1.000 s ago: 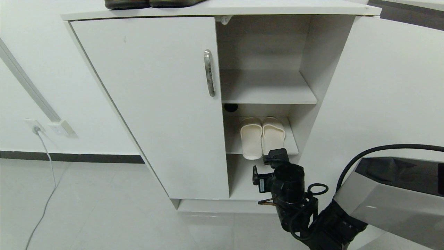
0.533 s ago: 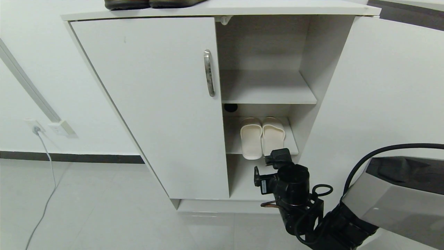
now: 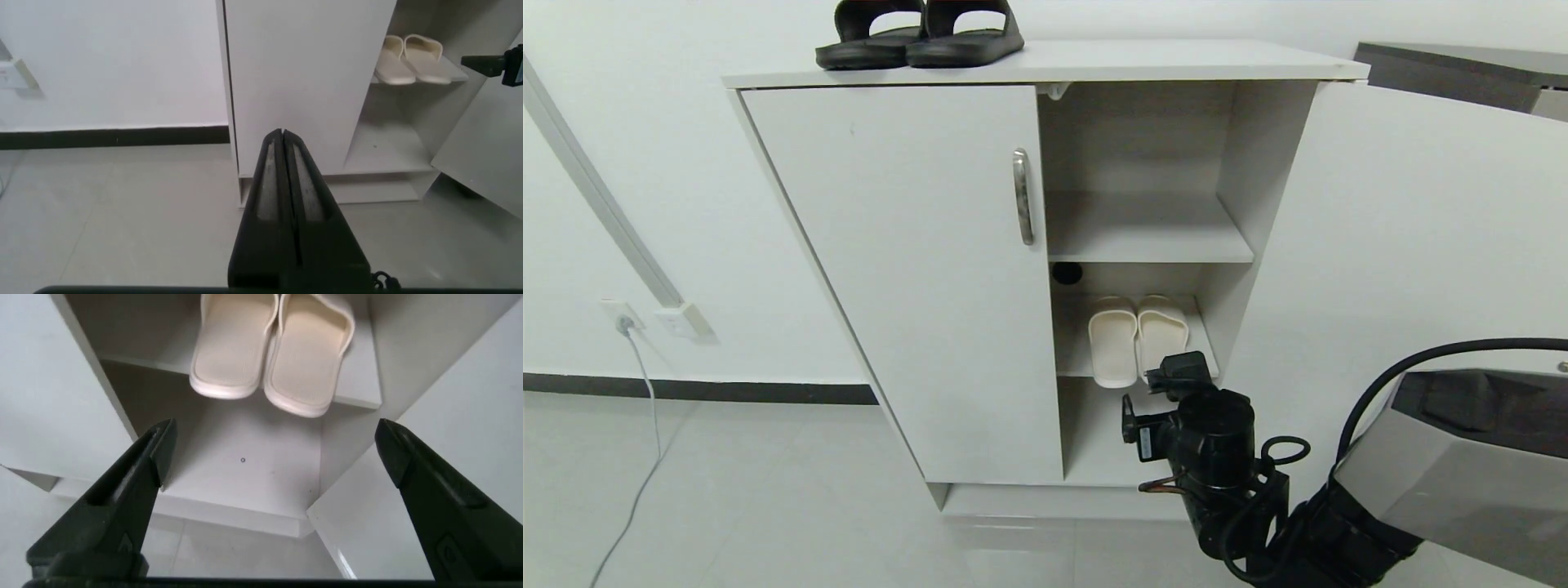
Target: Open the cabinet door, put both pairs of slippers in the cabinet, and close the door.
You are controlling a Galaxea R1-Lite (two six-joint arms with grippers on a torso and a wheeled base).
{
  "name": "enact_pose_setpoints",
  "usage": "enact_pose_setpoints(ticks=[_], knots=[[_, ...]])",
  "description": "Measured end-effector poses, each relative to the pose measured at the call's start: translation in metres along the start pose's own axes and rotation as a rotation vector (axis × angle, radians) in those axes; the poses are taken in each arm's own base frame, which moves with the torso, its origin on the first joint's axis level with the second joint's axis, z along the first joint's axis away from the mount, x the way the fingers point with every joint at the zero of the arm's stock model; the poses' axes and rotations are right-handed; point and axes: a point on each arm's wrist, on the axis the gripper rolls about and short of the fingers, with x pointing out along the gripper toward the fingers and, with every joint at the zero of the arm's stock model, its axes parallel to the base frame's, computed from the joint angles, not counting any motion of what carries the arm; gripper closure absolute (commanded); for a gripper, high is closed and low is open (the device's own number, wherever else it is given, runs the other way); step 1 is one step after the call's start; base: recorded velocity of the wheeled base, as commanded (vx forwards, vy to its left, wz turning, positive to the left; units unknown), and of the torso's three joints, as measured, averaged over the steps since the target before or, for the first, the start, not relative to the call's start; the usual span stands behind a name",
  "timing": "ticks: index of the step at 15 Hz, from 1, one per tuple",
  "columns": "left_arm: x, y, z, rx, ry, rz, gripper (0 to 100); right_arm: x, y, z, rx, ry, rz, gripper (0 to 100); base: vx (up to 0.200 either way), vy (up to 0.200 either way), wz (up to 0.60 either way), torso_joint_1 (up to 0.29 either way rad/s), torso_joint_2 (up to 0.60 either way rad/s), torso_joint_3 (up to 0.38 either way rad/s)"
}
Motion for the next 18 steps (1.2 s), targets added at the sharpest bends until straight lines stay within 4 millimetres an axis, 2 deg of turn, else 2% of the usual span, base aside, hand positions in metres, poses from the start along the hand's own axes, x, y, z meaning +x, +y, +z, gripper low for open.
enact_pose_setpoints(ticks=[5, 15, 18], knots=[[0.0, 0.0, 0.0, -0.001, 0.0, 0.001, 100, 0.0002, -0.0003, 0.0001, -0.001, 0.0, -0.001, 0, 0.0, 0.0, 0.0, 0.0, 0.0, 0.163], [0.0, 0.0, 0.0, -0.002, 0.0, 0.001, 100, 0.0003, 0.0, 0.0005, 0.001, -0.003, -0.001, 0, 0.0, 0.0, 0.0, 0.0, 0.0, 0.0], [0.0, 0.0, 0.0, -0.002, 0.0, 0.001, 100, 0.0003, 0.0, 0.0002, 0.001, -0.002, 0.0, 0, 0.0, 0.2, 0.0, 0.001, 0.0, 0.006]])
